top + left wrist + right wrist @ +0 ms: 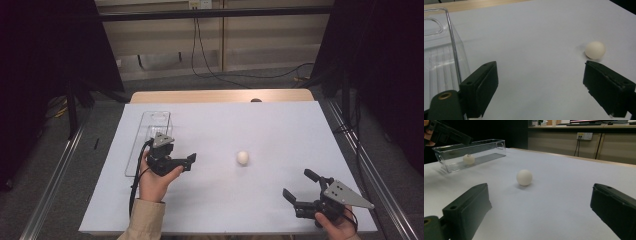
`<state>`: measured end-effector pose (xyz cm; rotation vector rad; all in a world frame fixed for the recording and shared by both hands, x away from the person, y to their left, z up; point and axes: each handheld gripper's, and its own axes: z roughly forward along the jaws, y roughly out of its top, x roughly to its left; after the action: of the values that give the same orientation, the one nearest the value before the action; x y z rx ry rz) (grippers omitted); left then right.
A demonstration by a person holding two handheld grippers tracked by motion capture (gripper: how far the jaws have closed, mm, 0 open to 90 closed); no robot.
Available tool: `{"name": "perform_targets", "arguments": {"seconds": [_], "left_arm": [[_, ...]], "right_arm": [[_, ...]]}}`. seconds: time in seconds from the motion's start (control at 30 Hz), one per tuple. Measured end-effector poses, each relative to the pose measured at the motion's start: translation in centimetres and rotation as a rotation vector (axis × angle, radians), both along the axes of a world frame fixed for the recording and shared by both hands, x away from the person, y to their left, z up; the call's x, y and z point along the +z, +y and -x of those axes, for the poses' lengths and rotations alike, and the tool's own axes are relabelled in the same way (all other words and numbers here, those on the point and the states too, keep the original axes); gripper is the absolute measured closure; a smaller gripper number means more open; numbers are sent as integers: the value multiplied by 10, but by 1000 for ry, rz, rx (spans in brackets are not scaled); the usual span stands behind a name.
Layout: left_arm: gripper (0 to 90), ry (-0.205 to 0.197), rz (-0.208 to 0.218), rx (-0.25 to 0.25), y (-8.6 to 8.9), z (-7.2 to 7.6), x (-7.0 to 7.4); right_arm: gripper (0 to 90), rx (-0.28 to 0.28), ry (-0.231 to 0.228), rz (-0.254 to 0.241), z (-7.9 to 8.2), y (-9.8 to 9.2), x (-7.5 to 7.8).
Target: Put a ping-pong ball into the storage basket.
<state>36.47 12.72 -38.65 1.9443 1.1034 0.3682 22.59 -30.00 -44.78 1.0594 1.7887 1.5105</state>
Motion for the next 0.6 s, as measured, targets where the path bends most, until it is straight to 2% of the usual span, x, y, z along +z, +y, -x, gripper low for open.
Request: {"name": "perform_targets", "arguments": {"seconds": [0.47, 0.6], "left_arm": [[120, -3, 21, -23, -5, 0, -1], [118, -2, 14, -31, -8, -1, -3]], "right_arm": [[17, -6, 4, -2, 1, 1, 0], [17, -6, 2, 1, 1, 0, 0]]}}
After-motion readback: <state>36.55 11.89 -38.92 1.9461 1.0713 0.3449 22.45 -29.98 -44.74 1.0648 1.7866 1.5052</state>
